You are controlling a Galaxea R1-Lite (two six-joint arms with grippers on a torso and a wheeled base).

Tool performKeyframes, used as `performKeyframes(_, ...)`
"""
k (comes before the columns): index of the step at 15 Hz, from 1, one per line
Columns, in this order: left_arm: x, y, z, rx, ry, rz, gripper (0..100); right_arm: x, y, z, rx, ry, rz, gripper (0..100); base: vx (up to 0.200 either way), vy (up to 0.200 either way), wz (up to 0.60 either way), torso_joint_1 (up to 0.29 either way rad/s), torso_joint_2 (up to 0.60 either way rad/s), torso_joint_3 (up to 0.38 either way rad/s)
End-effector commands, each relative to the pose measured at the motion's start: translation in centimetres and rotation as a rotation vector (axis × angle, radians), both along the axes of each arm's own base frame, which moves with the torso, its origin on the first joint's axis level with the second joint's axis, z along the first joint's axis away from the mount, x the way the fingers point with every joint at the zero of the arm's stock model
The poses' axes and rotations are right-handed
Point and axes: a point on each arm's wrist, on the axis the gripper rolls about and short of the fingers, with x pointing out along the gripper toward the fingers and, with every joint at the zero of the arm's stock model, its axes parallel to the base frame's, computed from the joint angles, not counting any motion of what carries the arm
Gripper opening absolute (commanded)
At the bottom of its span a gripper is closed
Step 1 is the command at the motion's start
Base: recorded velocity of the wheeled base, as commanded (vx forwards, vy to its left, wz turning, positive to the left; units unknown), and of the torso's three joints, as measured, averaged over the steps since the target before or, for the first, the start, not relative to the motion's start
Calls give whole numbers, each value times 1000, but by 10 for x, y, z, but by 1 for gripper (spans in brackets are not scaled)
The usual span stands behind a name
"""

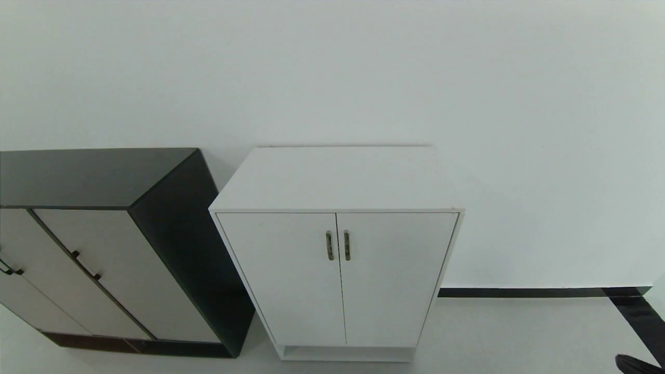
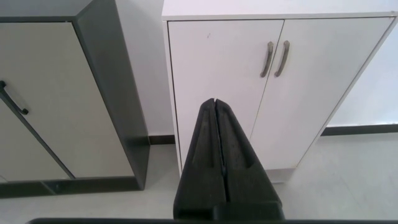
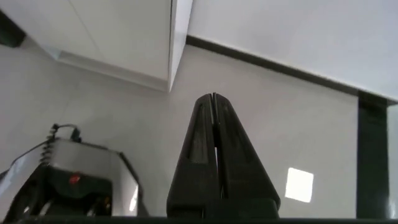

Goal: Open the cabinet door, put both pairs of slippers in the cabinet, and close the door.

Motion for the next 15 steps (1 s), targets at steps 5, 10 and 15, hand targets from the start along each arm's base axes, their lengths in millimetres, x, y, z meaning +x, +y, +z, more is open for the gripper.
performKeyframes(5,0,0,0,0,0,0,0,-54,-13,-17,173,-50,54,0,0,0,0,0,0,0)
performKeyframes(10,0,0,0,-2,0,1,0,-64,-16,-24,239,-73,63,0,0,0,0,0,0,0)
performKeyframes(15,0,0,0,-3,0,1,0,-73,-17,-26,252,-182,-48,0,0,0,0,0,0,0)
